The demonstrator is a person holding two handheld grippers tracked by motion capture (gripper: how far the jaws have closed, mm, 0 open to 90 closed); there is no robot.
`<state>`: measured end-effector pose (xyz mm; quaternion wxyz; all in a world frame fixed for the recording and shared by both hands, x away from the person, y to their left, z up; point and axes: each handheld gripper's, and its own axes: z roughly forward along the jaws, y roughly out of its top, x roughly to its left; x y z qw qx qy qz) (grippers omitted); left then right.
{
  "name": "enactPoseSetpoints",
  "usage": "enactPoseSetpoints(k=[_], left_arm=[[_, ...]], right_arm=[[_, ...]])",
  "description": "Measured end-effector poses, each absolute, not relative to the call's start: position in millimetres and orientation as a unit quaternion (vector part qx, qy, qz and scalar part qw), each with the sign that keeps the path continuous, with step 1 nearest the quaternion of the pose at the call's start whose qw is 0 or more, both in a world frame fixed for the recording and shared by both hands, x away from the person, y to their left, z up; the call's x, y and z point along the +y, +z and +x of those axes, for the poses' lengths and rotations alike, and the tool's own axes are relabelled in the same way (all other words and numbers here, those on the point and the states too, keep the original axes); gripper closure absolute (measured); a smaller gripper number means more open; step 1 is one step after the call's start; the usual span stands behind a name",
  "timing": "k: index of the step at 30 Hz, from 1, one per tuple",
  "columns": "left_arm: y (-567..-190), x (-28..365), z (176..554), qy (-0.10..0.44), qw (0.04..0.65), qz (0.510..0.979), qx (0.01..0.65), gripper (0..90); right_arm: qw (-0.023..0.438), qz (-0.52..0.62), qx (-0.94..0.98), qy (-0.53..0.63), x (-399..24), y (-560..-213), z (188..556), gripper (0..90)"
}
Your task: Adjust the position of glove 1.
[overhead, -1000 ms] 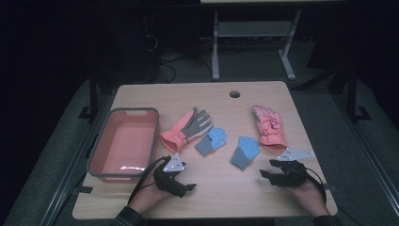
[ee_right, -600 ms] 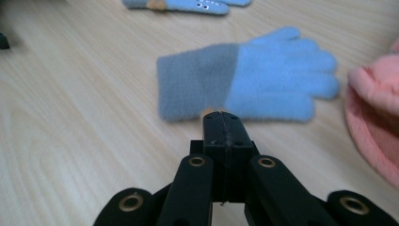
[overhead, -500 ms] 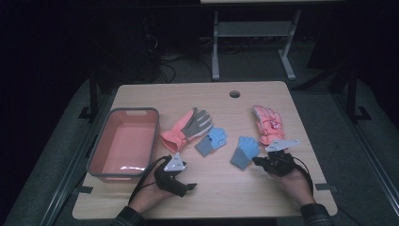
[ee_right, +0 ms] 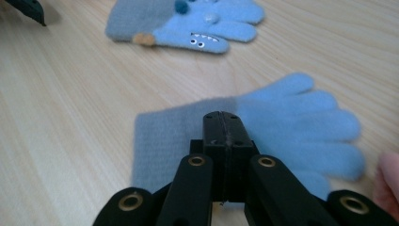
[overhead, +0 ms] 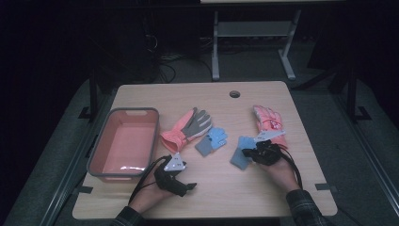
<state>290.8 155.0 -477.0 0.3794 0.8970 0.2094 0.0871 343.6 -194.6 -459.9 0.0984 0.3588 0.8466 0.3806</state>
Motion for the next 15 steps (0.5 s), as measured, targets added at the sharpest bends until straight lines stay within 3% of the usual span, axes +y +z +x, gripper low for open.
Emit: enactPoseSetpoints(k=[15], left_arm=[[-477, 155, 291, 0.087, 0.38, 0.897, 0.211, 12.3]], right_arm=[[0.076, 0.341, 0.862, 0.367, -183, -468, 340, 90.0]])
